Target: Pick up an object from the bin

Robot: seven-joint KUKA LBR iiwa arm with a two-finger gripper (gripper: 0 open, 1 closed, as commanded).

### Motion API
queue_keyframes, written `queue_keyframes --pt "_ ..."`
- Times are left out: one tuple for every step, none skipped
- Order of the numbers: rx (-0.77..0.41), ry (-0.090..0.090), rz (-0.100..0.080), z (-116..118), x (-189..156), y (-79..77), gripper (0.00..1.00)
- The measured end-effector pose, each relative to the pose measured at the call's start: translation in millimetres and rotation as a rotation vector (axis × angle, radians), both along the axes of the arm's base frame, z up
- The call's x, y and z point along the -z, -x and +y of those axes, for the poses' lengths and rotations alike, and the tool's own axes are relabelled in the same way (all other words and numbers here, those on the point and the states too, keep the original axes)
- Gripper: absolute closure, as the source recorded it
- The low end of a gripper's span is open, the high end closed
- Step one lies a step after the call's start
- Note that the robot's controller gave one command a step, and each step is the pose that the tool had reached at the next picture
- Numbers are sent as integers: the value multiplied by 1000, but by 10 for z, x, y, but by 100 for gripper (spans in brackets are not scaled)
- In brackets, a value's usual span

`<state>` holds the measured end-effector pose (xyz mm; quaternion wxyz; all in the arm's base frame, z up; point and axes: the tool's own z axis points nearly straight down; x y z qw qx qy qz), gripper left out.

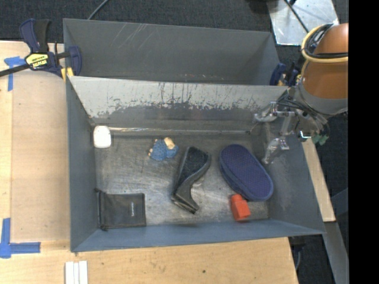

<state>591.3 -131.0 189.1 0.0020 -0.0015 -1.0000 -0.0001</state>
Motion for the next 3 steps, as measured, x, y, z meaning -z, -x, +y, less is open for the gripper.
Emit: queue_keyframes --pt "39 2 -21 -55 1029 426 0" --pt "174 2 -12 136 872 1010 0" --pt "342 2 -6 152 882 1042 0"
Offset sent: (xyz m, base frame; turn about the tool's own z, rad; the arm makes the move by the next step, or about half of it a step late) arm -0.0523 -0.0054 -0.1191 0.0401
